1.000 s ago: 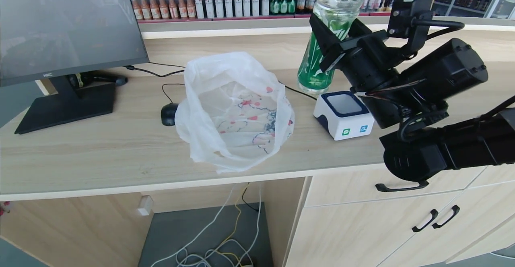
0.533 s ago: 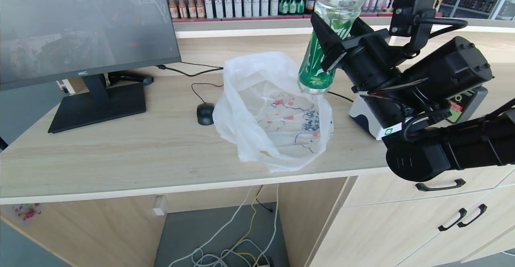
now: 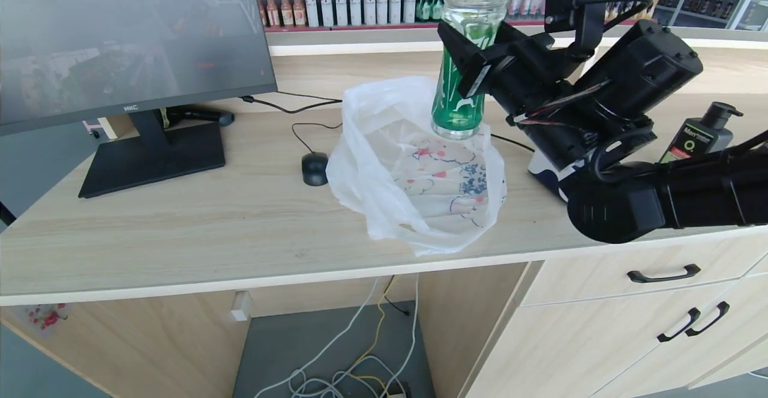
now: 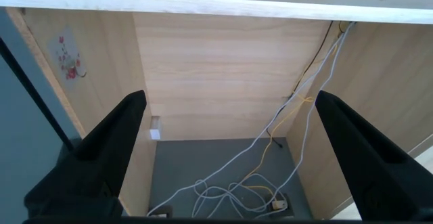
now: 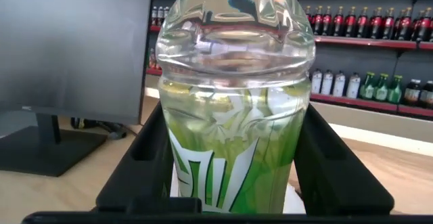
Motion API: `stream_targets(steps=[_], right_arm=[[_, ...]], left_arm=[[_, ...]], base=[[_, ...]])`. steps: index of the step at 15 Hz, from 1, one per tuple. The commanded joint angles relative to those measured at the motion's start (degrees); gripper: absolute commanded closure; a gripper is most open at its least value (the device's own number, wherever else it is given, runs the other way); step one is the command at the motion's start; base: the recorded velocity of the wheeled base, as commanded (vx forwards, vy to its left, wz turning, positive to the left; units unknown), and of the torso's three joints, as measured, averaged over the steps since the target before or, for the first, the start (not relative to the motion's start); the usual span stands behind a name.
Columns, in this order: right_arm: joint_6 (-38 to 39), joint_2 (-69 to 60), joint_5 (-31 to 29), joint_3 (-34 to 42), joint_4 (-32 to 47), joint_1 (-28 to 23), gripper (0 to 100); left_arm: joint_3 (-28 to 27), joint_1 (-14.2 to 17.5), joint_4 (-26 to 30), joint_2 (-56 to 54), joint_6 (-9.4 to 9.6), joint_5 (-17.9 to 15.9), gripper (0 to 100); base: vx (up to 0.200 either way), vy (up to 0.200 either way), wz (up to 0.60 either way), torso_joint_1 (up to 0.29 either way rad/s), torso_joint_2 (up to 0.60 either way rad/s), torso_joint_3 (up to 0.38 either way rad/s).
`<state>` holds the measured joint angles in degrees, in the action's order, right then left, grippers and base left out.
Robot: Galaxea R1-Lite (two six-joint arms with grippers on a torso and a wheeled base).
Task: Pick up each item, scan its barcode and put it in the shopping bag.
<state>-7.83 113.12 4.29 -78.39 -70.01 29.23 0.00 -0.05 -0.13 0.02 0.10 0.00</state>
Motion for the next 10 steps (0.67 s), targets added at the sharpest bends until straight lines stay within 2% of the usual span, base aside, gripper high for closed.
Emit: stream_targets(steps=[1,4,10], right_arm=[[-0.26,2.72,-3.41,-7.22,5.06,0.12,100],[-0.44,4.83,-6.84,-13.55,10.77,2.76,100],[-2.28,9.23,-7.1,-21.02,16.57,6.71,100]], left_arm=[[0.0,0.05,-0.04,-0.02,-0.01,0.0,0],[0.0,0.05,-0.04,-0.02,0.08,0.0,0],[0.0,0.05,-0.04,-0.02,0.08,0.0,0]], base=[[0.0,0.0,0.0,0.0,0.0,0.0],[0.0,0.0,0.0,0.0,0.0,0.0],[0.0,0.0,0.0,0.0,0.0,0.0]])
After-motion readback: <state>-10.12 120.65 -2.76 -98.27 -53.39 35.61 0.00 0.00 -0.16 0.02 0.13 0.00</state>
